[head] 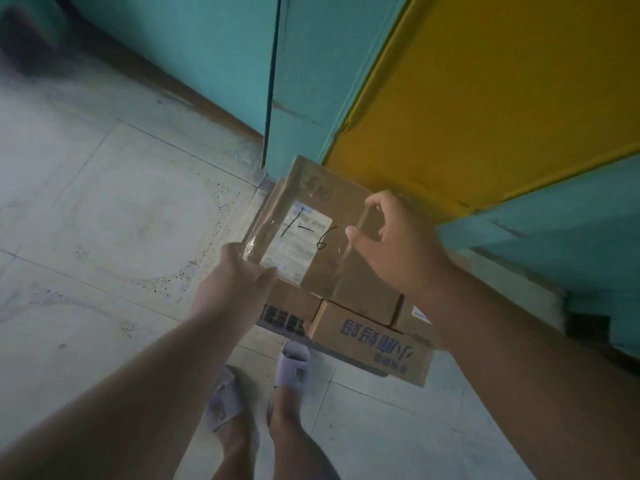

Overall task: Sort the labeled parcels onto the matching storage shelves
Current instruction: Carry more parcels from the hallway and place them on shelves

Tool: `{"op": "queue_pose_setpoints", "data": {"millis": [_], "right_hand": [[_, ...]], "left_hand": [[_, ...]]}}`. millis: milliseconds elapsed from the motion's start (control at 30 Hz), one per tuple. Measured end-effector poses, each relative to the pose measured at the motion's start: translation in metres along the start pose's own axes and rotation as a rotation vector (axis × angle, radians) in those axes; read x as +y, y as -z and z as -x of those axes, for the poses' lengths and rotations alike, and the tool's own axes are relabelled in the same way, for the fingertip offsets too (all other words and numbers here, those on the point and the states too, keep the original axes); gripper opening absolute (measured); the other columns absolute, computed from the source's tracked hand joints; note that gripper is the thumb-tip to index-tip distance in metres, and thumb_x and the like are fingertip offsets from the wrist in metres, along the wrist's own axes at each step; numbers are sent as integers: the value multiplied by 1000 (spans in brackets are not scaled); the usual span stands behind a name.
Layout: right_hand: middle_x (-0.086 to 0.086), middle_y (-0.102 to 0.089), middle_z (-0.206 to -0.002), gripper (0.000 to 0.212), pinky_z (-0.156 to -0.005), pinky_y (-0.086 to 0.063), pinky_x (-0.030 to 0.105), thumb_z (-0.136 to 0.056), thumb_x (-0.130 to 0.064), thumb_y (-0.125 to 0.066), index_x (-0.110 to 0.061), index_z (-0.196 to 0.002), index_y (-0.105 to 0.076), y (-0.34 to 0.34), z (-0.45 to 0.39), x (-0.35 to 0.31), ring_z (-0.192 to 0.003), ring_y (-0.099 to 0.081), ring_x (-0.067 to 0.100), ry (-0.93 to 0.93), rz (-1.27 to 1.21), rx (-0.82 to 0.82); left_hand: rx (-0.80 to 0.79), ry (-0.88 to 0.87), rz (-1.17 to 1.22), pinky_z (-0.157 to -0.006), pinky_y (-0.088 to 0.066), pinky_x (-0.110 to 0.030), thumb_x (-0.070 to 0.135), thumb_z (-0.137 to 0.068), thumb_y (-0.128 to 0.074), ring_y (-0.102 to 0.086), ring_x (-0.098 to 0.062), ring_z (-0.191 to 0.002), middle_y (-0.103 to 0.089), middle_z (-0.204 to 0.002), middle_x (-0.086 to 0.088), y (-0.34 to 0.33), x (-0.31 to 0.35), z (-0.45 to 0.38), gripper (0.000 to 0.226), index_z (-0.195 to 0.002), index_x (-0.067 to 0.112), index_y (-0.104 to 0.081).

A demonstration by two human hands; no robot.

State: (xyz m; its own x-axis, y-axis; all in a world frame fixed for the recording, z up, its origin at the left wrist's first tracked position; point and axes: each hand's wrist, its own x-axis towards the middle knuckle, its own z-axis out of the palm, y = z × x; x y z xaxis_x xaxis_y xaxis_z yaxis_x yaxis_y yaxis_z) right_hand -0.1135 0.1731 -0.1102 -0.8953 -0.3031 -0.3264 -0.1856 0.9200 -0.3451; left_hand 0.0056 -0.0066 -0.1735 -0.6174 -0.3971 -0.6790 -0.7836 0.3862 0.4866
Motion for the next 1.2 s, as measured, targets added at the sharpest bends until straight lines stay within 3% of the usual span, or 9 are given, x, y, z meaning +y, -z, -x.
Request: {"op": "queue_pose_setpoints", "data": {"millis": [100, 200, 333, 500, 667, 800, 967, 1100, 1200], "right_hand": [[3, -38, -150, 63, -93, -48, 40, -93, -45, -63, -23, -146, -38, -24, -45, 18, -126, -50, 25, -39, 91, -61], [1, -20, -164, 77, -112, -34, 48, -95, -41, -62, -25, -157, -20, -34, -78, 29, -147, -27, 28, -164, -19, -182], [2, -36, -157, 74, -106, -41, 44, -93, -37, -66, -25, -155, -27, -40, -85, 29, -141, -38, 29, -250, -233, -197], [2, -48, -144, 66, -76, -39, 20, -93, -32, -68, -19, -149, -36, -23, -42, 13, -117, -50, 14, -182, -239, -180], [6, -37, -151, 71, -93, -32, 22, -93, -30, -68, -13, -152, -32, 30, 13, -19, -133, -43, 20, -87, -215, -110], [8, -45, -137, 65, -88, -37, 24, -89, -35, -72, -12, -143, -44, 106, 58, -67, -120, -51, 24, 20, -198, 57], [9, -47, -125, 52, -88, -44, 27, -84, -28, -77, -12, -127, -54, 200, 127, -123, -105, -52, 21, 184, -215, 303], [3, -45, -116, 43, -81, -49, 33, -84, -26, -75, -20, -121, -52, 244, 184, -140, -97, -54, 21, 151, -228, 411], [-2, -53, -110, 43, -76, -46, 31, -84, -29, -75, -25, -119, -51, 250, 220, -143, -95, -56, 19, 74, -222, 451]], "left_hand": [[-58, 122, 213, -71, -62, -54, 42, -98, -58, -72, -28, -77, -67, -99, -7, -18, -9, -31, 52, -142, 31, -32], [-148, 195, 445, -75, -63, -51, 30, -99, -59, -75, -24, -78, -68, -110, -6, -28, -16, -50, 55, -146, 39, -31], [-155, 288, 697, -78, -62, -41, 18, -96, -62, -75, -25, -88, -72, -105, -14, -24, -15, -51, 52, -143, 27, -41], [-102, 367, 708, -76, -62, -40, 16, -93, -67, -73, -30, -88, -68, -105, -19, -2, -14, -14, 44, -131, 21, -47], [-43, 368, 825, -85, -60, -47, 11, -94, -66, -71, -34, -95, -67, -110, -22, 43, 2, 62, 41, -129, 21, -47], [-33, 281, 927, -94, -56, -50, 8, -95, -64, -68, -36, -103, -65, -110, -20, 89, 30, 141, 44, -133, 20, -45], [-6, 109, 941, -89, -60, -49, 8, -92, -67, -71, -32, -98, -65, -108, -14, 146, 57, 226, 40, -119, 28, -46], [-92, -109, 897, -77, -60, -40, 7, -95, -62, -68, -26, -101, -62, -109, -2, 184, 65, 264, 53, -136, 35, -43], [-222, -267, 788, -87, -60, -43, 5, -98, -54, -66, -24, -103, -66, -116, 0, 199, 63, 280, 39, -118, 38, -57]]}}
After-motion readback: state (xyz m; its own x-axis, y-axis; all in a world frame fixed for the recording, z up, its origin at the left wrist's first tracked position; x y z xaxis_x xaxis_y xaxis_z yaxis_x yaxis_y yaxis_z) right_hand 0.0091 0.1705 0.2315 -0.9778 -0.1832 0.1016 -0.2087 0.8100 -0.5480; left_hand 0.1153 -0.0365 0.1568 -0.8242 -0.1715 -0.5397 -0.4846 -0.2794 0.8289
